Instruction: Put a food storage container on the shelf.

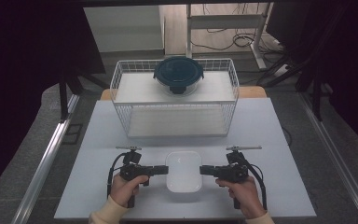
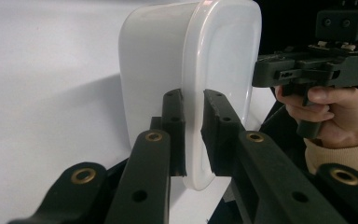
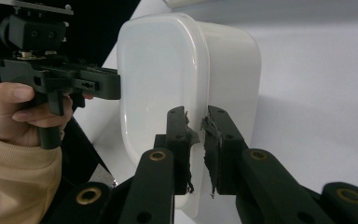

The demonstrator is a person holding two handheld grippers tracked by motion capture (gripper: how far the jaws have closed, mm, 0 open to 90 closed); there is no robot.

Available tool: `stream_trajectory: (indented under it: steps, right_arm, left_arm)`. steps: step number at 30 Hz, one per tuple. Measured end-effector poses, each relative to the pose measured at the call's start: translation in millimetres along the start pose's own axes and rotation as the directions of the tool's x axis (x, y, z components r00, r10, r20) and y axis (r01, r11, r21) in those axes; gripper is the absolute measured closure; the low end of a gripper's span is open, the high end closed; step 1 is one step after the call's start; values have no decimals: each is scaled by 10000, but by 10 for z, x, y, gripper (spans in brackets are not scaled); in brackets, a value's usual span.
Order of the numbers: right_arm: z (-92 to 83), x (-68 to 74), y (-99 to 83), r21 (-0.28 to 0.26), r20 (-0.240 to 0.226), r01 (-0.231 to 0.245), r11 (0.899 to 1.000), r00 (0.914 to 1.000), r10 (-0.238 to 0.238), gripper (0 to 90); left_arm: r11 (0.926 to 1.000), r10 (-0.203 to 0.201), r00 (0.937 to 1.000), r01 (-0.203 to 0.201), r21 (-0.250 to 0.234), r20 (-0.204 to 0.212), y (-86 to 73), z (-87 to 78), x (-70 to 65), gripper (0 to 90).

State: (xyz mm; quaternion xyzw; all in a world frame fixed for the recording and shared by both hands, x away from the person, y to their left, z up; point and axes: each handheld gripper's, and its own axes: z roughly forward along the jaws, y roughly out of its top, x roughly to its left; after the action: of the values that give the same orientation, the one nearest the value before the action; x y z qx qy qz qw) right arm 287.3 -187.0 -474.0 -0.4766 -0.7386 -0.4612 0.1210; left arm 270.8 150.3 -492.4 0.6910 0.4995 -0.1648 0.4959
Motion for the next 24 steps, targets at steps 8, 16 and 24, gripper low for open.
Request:
stream_trajectory:
  steps: [8, 16, 24]
  right_arm:
    - [-100, 115, 54, -290, -166, 537, 9981, 9984, -542, 801]
    - [-190, 257, 116, -542, -77, 1154, 9918, 9932, -1160, 800]
    - [-232, 373, 258, -698, 153, 1719, 9826, 9851, -1712, 798]
  left_arm:
    - [9981, 519, 9986, -516, -322, 83, 34, -112, -144, 799]
    - [9928, 1023, 9947, -1024, -615, -50, 79, -222, -302, 800]
    - [9872, 1327, 9911, -1333, -875, -126, 201, -328, -386, 800]
